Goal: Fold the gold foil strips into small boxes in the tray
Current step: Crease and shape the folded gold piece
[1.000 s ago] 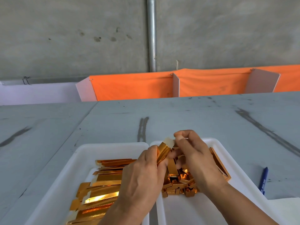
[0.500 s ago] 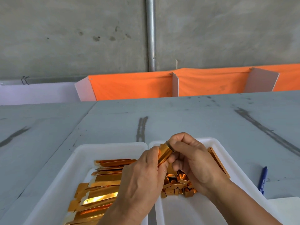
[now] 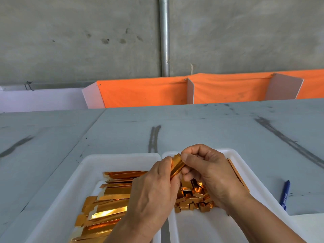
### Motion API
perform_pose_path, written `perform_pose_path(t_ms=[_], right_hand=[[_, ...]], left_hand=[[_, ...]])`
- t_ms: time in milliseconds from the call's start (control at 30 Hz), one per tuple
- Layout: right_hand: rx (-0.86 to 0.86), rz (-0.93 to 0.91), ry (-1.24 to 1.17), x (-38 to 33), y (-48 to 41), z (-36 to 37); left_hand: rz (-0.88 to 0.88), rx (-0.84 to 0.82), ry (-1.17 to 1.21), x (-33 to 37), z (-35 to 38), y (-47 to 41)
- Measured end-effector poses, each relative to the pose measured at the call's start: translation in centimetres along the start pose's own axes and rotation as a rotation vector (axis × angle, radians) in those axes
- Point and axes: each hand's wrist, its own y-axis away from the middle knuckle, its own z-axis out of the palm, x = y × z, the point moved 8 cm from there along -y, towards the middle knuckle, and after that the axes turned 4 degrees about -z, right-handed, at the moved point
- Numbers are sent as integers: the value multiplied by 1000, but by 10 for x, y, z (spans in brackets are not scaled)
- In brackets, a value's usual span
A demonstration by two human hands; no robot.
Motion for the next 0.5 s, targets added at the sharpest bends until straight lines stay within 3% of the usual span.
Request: perform_pose_path(t_ms=[500], right_hand=[[15, 63, 7, -2, -1, -5]], left_hand=[[56, -40, 27, 4, 3, 1]])
